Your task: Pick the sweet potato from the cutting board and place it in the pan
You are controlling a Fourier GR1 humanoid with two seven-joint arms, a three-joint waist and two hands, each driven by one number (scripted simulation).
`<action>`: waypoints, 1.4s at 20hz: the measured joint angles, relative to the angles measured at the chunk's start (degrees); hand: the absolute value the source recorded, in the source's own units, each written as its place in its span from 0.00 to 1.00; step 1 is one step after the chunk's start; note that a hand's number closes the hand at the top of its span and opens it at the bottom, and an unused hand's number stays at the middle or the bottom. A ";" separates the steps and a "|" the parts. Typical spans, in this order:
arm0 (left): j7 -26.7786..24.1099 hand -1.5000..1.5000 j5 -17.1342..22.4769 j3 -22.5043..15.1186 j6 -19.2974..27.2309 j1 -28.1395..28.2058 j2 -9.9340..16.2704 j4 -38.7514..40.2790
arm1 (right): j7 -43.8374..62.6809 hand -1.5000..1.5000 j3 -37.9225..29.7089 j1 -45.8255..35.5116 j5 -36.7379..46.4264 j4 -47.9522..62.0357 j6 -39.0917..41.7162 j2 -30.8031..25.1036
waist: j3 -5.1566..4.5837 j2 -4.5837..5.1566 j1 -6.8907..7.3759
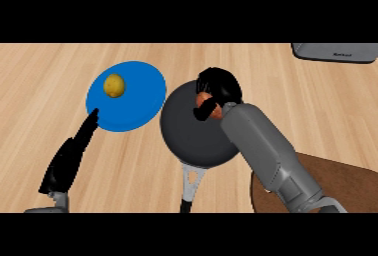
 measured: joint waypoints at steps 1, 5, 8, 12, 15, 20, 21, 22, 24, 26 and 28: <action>-0.18 0.50 -0.05 -0.15 -0.21 -0.05 0.12 -0.13 | 0.32 0.00 -0.46 0.07 -2.59 0.97 0.06 0.02 | 0.01 0.08 0.47; 0.18 0.50 -0.27 -0.83 -0.33 -0.88 -0.35 -0.19 | -1.80 0.00 -1.99 0.30 -12.46 3.71 -0.99 0.08 | 0.07 0.37 1.63; 0.26 0.50 -0.57 -0.98 -0.13 -1.49 -0.61 0.42 | -6.27 0.00 -2.63 0.18 -18.10 4.25 -4.61 0.09 | 0.09 0.40 1.74; 0.90 0.50 -0.28 -1.01 -0.57 -1.90 -0.56 -0.05 | -11.54 0.00 -3.11 -0.39 -23.92 3.77 -12.33 0.10 | 0.10 0.23 1.81; 0.44 0.50 -0.40 -0.25 -0.17 -1.63 -0.29 0.67 | -14.87 0.00 -5.04 -1.27 -27.77 4.05 -17.55 0.10 | 0.07 0.11 0.97; -0.08 0.50 -0.26 0.59 0.47 -0.22 -0.38 0.56 | -19.55 0.00 -9.77 -1.63 -33.02 5.86 -24.04 -0.21 | 0.02 -0.29 -0.98; 0.14 0.50 -0.20 0.63 0.47 0.41 -0.37 -0.08 | -21.30 0.00 -11.21 -1.12 -33.83 6.44 -24.31 -0.78 | 0.03 -0.34 -1.28; 0.29 0.50 -0.18 0.94 0.54 0.74 -0.21 -0.26 | -22.51 0.00 -12.31 -0.42 -34.52 6.61 -24.39 -1.16 | 0.02 -0.46 -1.80; 0.26 0.50 -0.02 1.34 0.57 1.27 -0.15 -0.32 | -25.46 0.00 -14.68 1.06 -36.16 6.51 -23.38 -2.80 | 0.02 -0.63 -2.61; 0.03 0.50 0.36 2.07 0.44 1.34 0.13 0.04 | -28.47 0.00 -16.49 2.60 -37.27 6.37 -21.98 -4.51 | 0.00 -0.78 -3.24; -0.37 0.50 0.25 2.20 0.66 2.21 -0.02 -0.18 | -31.49 0.00 -17.49 5.10 -37.79 5.67 -20.29 -6.45 | -0.02 -0.94 -3.72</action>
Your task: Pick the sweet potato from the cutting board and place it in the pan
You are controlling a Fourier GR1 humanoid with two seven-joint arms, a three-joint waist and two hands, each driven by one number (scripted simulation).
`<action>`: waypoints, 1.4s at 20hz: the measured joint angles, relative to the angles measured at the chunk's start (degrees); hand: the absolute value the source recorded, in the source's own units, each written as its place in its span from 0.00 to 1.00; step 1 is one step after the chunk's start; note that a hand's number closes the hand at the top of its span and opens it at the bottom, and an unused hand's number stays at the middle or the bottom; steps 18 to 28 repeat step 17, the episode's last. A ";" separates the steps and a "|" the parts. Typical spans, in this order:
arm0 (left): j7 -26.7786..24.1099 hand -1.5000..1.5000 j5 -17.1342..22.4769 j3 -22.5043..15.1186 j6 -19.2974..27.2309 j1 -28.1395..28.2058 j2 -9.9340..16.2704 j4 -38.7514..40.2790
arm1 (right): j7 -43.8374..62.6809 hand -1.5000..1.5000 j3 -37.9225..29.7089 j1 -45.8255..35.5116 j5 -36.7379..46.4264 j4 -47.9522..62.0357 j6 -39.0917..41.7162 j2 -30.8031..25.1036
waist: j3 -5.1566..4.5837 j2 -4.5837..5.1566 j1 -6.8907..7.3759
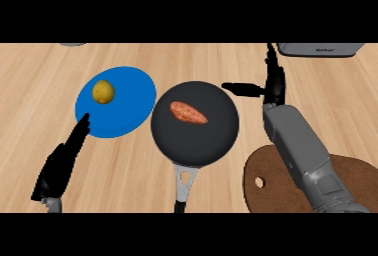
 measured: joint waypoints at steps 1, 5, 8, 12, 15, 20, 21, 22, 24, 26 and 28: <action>0.51 0.50 -0.04 0.07 0.07 0.62 0.03 -0.95 | -1.10 0.00 -0.22 1.71 -0.20 -0.96 1.11 -1.11 | 0.00 -0.12 -0.29; -0.33 0.50 0.28 0.94 -0.38 1.06 0.52 -0.66 | -3.29 0.00 -1.96 4.90 -1.23 -2.64 6.50 -6.76 | -0.02 -0.27 -0.82; -1.43 0.50 -0.43 0.26 0.38 2.87 -0.56 -0.96 | -4.67 0.00 -3.22 7.97 -2.07 -4.28 10.32 -10.71 | -0.03 -0.36 -1.05; 0.39 0.50 -0.37 0.55 0.09 2.13 -0.48 -1.92 | -5.44 0.00 -4.87 12.21 -3.36 -6.80 16.08 -16.17 | -0.03 -0.42 -1.29; -0.30 0.50 -0.59 0.55 -0.29 3.16 -0.40 -2.61 | -6.26 0.00 -6.12 15.02 -4.21 -8.17 19.52 -18.61 | -0.02 -0.41 -1.20; -0.36 0.50 -0.77 0.57 -0.24 2.83 -0.58 -2.28 | -7.53 0.00 -7.15 15.97 -4.70 -7.38 23.01 -21.05 | -0.02 -0.36 -1.10; -0.36 0.50 -0.77 0.57 -0.24 2.83 -0.58 -2.28 | -7.53 0.00 -7.15 15.97 -4.70 -7.38 23.01 -21.05 | -0.02 -0.36 -1.10; -0.36 0.50 -0.77 0.57 -0.24 2.83 -0.58 -2.28 | -7.53 0.00 -7.15 15.97 -4.70 -7.38 23.01 -21.05 | -0.02 -0.36 -1.10; -0.36 0.50 -0.77 0.57 -0.24 2.83 -0.58 -2.28 | -7.53 0.00 -7.15 15.97 -4.70 -7.38 23.01 -21.05 | -0.02 -0.36 -1.10; -0.36 0.50 -0.77 0.57 -0.24 2.83 -0.58 -2.28 | -7.53 0.00 -7.15 15.97 -4.70 -7.38 23.01 -21.05 | -0.02 -0.36 -1.10; -0.36 0.50 -0.77 0.57 -0.24 2.83 -0.58 -2.28 | -7.53 0.00 -7.15 15.97 -4.70 -7.38 23.01 -21.05 | -0.02 -0.36 -1.10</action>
